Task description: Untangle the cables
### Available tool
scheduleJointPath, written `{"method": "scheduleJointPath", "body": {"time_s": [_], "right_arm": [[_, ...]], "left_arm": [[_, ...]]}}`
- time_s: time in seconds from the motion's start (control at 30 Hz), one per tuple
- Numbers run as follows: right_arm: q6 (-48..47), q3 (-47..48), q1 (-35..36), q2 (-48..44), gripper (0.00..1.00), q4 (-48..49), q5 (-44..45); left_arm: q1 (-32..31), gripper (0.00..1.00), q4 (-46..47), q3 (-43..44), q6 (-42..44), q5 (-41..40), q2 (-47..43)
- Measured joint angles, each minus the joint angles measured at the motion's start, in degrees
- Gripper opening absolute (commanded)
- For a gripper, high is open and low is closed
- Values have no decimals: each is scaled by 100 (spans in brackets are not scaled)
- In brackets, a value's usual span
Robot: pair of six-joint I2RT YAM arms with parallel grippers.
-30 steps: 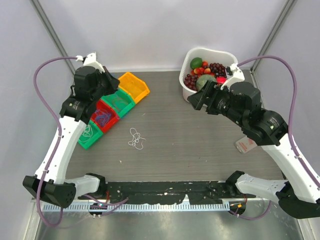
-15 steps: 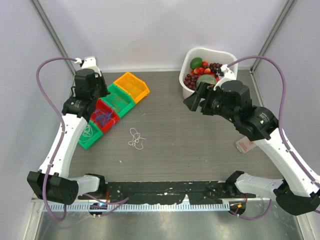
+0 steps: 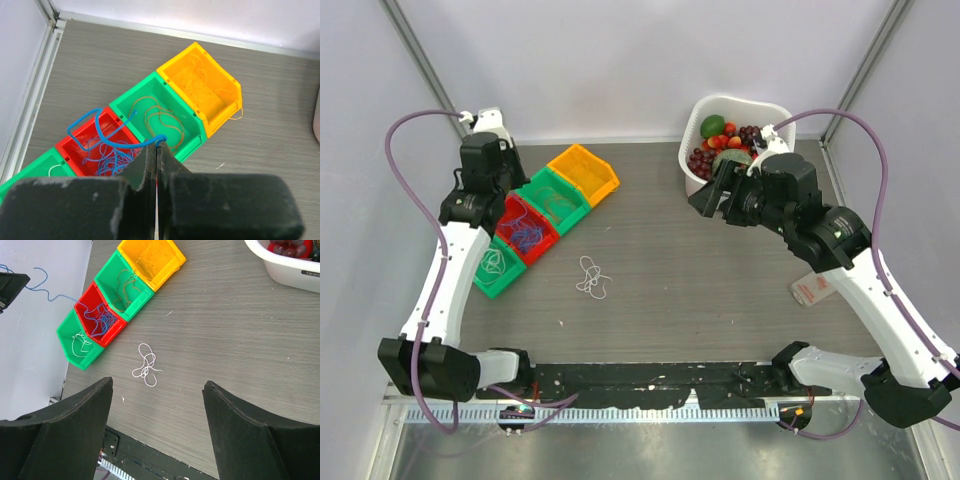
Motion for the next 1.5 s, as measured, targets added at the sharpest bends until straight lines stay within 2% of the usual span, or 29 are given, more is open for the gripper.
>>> {"method": "scheduleJointPath", "body": {"time_s": [0.33, 0.47, 0.8, 0.97, 1.1, 1.13, 1.23, 1.37, 1.4, 1.5], "right_arm": [[13, -190, -256, -9, 77, -2, -317], [7, -192, -339, 22, 78, -9, -444], [-164, -190, -533, 212, 77, -9, -765], [-175, -282, -577, 205, 77, 9, -883], [-157, -426, -588, 199, 77, 9, -1019], [-157, -452, -588, 190, 77, 11, -1029], [-160, -522, -590, 155, 77, 11, -1032], [-160, -553, -603, 122, 77, 28, -1064], [-166, -586, -605, 105, 77, 42, -1078], [-245, -726, -610, 42, 76, 46, -1110]], "left_arm": [[313, 0, 247, 348, 354, 37, 612], [391, 0, 527, -153, 291, 101, 555], [538, 0, 649, -2031, -935, 76, 59], [1054, 0, 778, -2199, -1565, 146, 210], [1408, 2, 715, -1829, -1904, 546, 960], [1449, 7, 669, -1661, -1954, 688, 1213], [1462, 38, 378, -1185, -2094, 997, 1803], [1429, 69, -144, -1023, -2260, 1084, 1893], [1414, 77, -234, -1027, -2253, 1082, 1829], [1263, 89, -570, -1134, -2240, 935, 1276]]}}
